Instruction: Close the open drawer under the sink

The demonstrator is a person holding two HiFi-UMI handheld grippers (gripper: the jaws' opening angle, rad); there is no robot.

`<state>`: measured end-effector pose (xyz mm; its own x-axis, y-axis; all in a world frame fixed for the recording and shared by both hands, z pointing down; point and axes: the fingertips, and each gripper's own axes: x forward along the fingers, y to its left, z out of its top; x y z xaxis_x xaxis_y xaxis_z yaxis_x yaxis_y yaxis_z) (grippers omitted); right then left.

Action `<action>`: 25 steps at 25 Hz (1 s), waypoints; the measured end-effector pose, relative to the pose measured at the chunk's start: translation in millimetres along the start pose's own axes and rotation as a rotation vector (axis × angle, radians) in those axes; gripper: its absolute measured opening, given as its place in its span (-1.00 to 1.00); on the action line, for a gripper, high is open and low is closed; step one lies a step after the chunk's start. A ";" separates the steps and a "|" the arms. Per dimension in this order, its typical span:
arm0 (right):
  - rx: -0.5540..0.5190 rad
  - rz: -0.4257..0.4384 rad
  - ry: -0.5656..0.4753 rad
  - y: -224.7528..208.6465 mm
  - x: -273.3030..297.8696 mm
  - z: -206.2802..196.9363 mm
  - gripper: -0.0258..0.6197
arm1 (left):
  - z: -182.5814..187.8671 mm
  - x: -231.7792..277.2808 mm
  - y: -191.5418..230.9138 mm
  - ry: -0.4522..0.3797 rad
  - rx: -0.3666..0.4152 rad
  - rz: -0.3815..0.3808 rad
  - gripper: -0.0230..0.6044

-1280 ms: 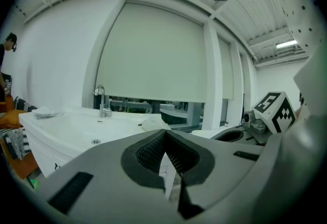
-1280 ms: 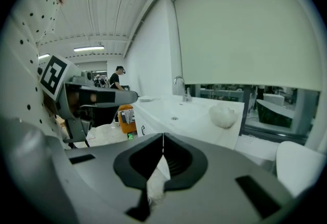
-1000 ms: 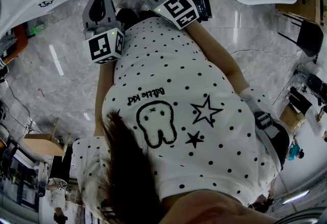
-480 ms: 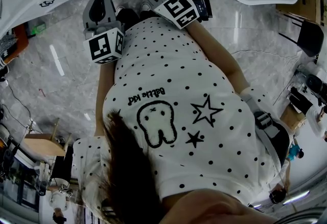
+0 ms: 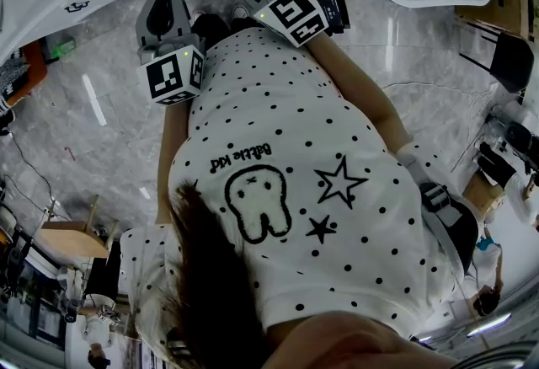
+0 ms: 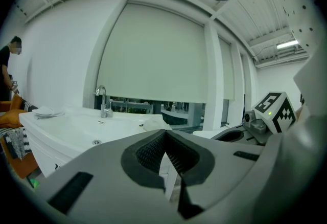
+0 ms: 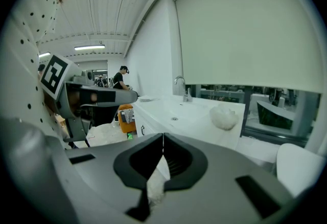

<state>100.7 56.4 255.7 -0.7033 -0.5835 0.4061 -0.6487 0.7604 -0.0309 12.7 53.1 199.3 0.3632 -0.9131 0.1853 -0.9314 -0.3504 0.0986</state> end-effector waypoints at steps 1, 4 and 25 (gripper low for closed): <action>-0.001 0.000 -0.001 -0.3 0.1 0.2 -0.87 | 0.1 0.2 0.1 0.000 -0.001 0.001 -0.92; -0.006 0.004 0.001 0.2 -0.2 0.2 -0.87 | 0.2 0.3 0.3 0.000 -0.002 0.002 -0.92; -0.006 0.010 0.008 -7.3 0.3 1.9 -0.87 | 3.6 8.2 -1.4 0.008 0.000 0.005 -0.92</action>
<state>104.7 50.2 254.3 -0.7074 -0.5734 0.4132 -0.6398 0.7680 -0.0296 16.9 45.4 197.2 0.3590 -0.9130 0.1937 -0.9331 -0.3461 0.0980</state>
